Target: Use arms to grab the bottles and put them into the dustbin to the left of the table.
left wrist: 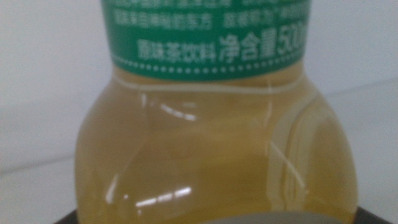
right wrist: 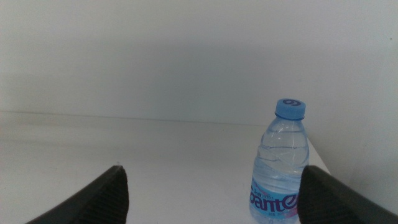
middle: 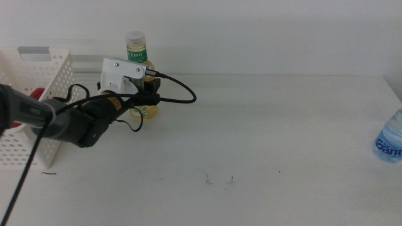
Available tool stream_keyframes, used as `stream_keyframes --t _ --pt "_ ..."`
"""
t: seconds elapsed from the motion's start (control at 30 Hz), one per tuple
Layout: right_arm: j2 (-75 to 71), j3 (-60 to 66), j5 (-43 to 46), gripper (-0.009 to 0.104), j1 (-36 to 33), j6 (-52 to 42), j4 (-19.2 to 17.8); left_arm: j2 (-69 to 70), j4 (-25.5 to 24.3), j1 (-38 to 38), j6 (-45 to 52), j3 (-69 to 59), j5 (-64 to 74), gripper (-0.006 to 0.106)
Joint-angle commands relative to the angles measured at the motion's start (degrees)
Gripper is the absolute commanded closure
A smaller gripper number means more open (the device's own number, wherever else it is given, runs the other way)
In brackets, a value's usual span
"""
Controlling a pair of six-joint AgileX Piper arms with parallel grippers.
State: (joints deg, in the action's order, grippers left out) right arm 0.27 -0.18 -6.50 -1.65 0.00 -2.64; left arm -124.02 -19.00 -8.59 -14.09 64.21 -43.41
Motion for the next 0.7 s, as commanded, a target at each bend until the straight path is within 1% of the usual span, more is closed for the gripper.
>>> stream_keyframes --t 0.0,0.13,0.27,0.37,0.43,0.57,0.67 --pt "-0.3 0.2 0.3 0.002 0.4 -0.4 -0.2 4.5 0.4 0.1 -0.8 -1.8 -1.6 0.075" --pt "-0.3 0.2 0.3 0.002 0.4 -0.4 -0.2 10.1 -0.5 0.0 -0.8 -6.4 -0.8 0.075" --pt "-0.3 0.2 0.3 0.002 0.4 -0.4 -0.2 17.0 -1.0 0.0 -0.8 -9.7 3.3 0.075" --pt "-0.3 0.2 0.3 0.002 0.4 -0.4 -0.2 22.7 -2.8 -0.1 -1.6 -10.4 10.0 0.075" --pt "-0.3 0.2 0.3 0.002 0.4 -0.4 -0.2 26.9 -3.1 -0.6 -3.3 -10.4 15.9 0.075" --pt "-0.3 0.2 0.3 0.002 0.4 -0.4 -0.2 33.5 -3.5 -1.2 -8.6 -9.9 26.3 0.075" --pt "-0.3 0.2 0.3 0.002 0.4 -0.4 -0.2 37.4 -6.0 -1.2 -13.1 -9.0 32.0 0.075"
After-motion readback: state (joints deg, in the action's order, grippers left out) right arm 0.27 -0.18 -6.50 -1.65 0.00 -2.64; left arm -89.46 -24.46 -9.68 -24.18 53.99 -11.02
